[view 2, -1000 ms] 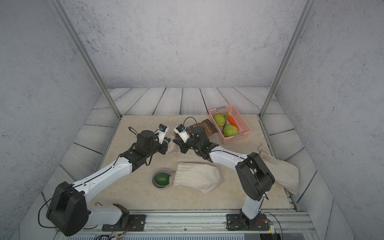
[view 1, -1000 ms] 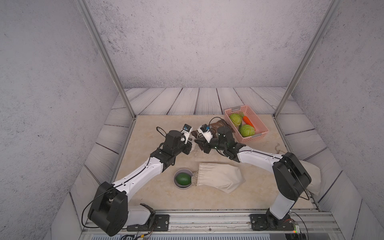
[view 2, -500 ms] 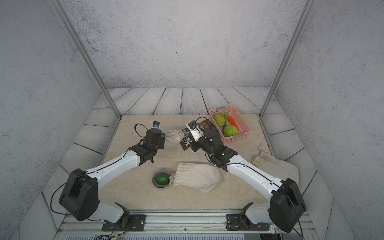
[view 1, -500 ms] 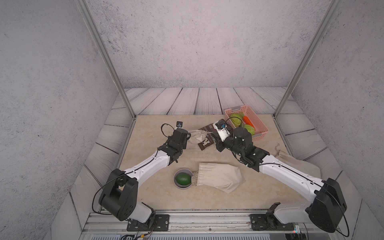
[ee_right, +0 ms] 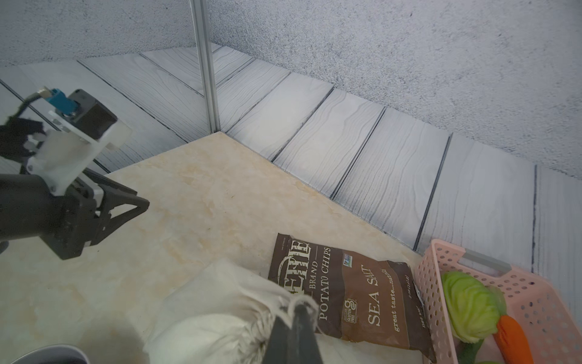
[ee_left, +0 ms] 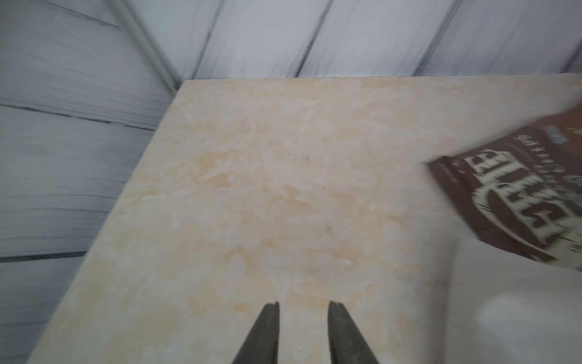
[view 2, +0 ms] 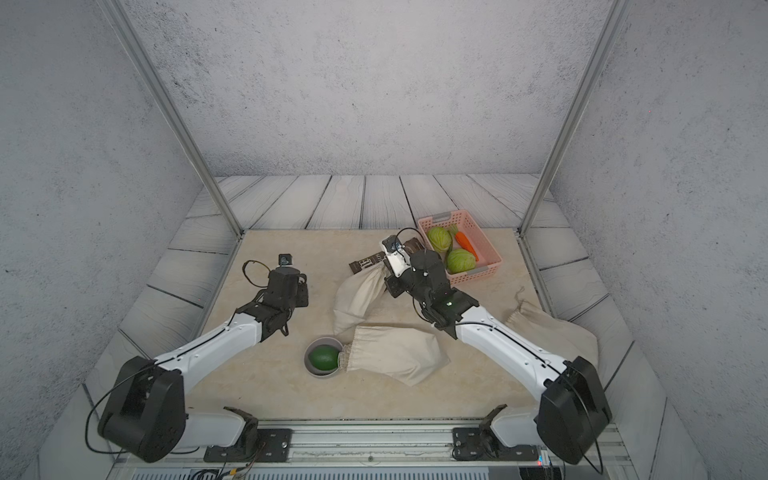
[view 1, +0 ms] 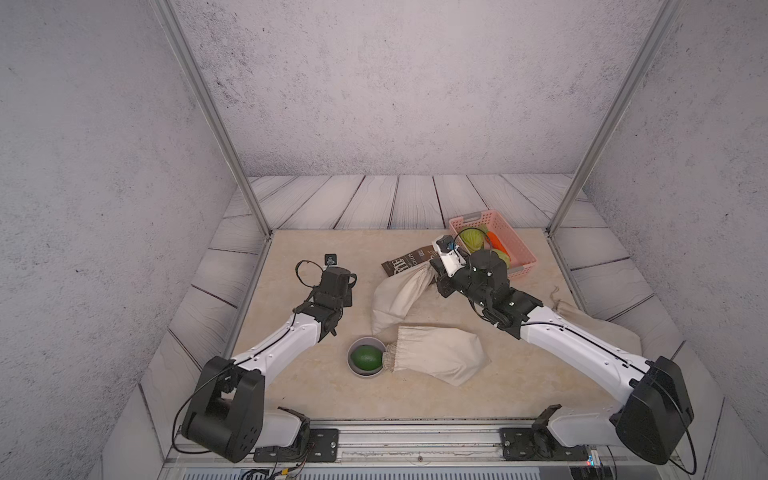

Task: Close the soil bag
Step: Frap the soil bag at the center of the board.

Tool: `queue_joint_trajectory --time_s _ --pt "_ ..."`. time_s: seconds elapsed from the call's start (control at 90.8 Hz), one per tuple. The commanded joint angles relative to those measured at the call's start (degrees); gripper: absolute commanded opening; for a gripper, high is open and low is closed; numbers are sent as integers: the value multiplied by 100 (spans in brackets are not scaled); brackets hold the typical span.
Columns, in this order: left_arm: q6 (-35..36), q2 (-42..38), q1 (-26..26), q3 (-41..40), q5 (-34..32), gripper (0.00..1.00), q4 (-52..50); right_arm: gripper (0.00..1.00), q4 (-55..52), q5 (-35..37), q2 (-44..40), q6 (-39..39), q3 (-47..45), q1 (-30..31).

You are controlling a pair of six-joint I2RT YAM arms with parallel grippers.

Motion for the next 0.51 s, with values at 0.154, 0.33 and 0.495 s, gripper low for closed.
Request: queue_joint_trajectory --time_s 0.154,0.33,0.495 --pt "830 -701 -705 129 2744 65 1408 0 -600 -542 -64 -153 308 -4" --pt "1155 -349 -1232 623 3486 74 1447 0 -1069 -676 -272 -232 491 -5" --pt "1597 172 -1648 1056 3494 74 1376 0 -1428 -704 -432 -268 643 -7"
